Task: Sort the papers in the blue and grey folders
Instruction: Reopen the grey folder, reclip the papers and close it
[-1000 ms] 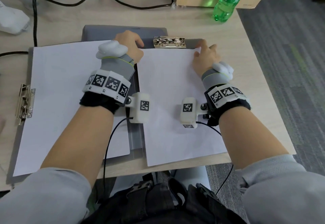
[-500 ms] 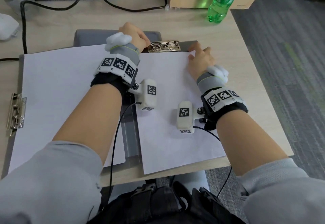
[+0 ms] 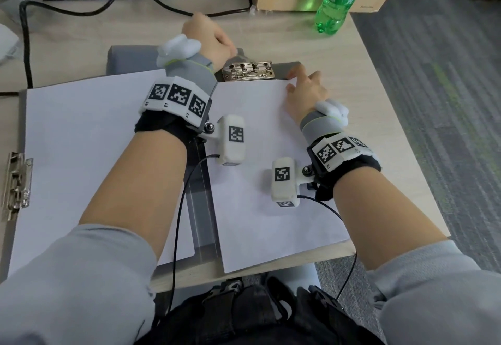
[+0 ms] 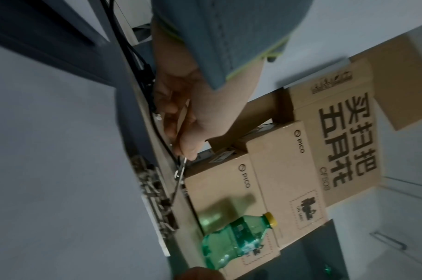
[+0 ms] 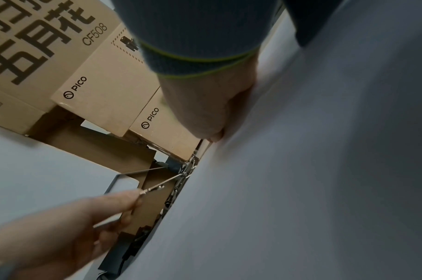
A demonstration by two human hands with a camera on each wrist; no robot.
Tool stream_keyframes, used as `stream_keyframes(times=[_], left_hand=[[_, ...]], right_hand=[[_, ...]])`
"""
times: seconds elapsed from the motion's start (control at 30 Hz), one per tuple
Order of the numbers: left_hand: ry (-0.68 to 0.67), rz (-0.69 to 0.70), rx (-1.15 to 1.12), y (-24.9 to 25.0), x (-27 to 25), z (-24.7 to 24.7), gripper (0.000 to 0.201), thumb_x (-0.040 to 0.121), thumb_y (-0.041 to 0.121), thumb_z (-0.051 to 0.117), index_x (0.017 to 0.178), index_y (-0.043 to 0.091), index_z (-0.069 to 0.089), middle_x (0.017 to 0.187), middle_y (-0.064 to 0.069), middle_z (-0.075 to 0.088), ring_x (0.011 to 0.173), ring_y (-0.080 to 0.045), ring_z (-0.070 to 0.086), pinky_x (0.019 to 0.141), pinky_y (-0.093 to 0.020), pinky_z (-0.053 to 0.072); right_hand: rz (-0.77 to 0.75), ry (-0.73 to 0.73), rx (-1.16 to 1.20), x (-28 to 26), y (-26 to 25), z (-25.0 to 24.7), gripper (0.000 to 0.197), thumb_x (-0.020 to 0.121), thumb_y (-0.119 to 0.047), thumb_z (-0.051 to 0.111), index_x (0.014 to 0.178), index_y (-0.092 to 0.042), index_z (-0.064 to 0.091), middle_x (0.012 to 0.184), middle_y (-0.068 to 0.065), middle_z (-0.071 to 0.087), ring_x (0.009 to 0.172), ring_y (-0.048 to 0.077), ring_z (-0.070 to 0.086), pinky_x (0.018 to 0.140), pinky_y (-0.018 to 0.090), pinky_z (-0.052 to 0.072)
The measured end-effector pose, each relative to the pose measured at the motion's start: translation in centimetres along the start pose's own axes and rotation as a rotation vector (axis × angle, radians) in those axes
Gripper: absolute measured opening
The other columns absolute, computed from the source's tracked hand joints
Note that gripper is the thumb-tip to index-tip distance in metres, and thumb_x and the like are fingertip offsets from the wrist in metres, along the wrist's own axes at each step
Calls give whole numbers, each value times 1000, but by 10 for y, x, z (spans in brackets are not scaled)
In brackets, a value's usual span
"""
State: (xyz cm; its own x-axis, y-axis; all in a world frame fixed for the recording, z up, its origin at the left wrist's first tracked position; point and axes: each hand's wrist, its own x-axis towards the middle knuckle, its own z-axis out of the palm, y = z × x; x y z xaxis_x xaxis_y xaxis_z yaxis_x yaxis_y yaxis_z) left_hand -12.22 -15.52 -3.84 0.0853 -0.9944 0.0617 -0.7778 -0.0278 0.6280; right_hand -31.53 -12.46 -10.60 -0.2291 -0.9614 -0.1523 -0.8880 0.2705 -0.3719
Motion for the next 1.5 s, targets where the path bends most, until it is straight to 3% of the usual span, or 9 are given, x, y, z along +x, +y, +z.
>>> stream_keyframes(times=[0.17,0.23,0.37,0.47,0.67,0.83,1.03,1.27,1.5], left_hand=[[-58,117,-169,23,0,10,16,82,20,61,91,19,75,75,10,67,57,3,59,54,-7,44],[-82,155,-211,26,-3,17,24,87,15,55,104,17,72,93,3,70,77,-4,59,72,-14,46],[-315,186,-184,29,-5,31,38,94,-2,39,128,5,54,128,-10,61,117,-21,56,79,-3,35],[-459,131,-138,28,-6,39,45,95,-4,33,139,6,40,137,-12,53,128,-23,49,88,-10,37],[-280,125,-96,18,-11,32,44,90,-2,43,130,12,53,129,-5,60,120,-23,55,95,-17,37],[-125,74,-2,-10,-23,5,30,86,14,58,116,14,64,115,-9,69,112,-22,60,97,-23,40],[-218,95,117,-25,-47,-9,38,83,36,48,103,14,71,108,-10,71,105,-28,60,100,-33,38],[-174,0,109,-31,-43,-7,26,90,17,49,104,9,69,114,-12,68,108,-31,59,82,-28,41],[-93,-16,62,-32,-37,-6,23,87,14,52,101,12,71,110,-8,69,105,-26,60,76,-22,37]], right_hand=[[4,14,7,1,-2,2,23,96,-27,36,117,-34,43,117,8,42,76,29,49,80,44,49],[3,15,11,1,-1,2,23,96,-27,35,117,-34,43,117,8,42,76,29,49,79,44,50],[8,14,18,0,-3,2,23,96,-28,36,117,-33,42,117,9,41,80,30,53,81,46,50],[13,13,14,-2,-6,0,23,96,-27,37,118,-31,41,116,9,41,86,34,58,80,46,50],[8,-5,40,-9,-7,-6,25,96,-26,36,120,-30,42,119,10,42,93,35,59,81,46,49],[1,-12,244,-9,-1,-20,33,98,-18,37,128,-23,48,129,11,48,106,31,57,78,32,38],[33,41,609,-13,4,-24,38,94,-9,38,124,-25,56,120,8,55,105,23,55,80,20,38],[97,47,662,-13,-3,-23,38,93,-11,39,122,-27,57,94,-8,48,87,17,51,76,23,41],[163,68,612,-8,-13,-27,33,92,-17,44,125,-18,50,126,4,59,102,24,59,92,32,48]])
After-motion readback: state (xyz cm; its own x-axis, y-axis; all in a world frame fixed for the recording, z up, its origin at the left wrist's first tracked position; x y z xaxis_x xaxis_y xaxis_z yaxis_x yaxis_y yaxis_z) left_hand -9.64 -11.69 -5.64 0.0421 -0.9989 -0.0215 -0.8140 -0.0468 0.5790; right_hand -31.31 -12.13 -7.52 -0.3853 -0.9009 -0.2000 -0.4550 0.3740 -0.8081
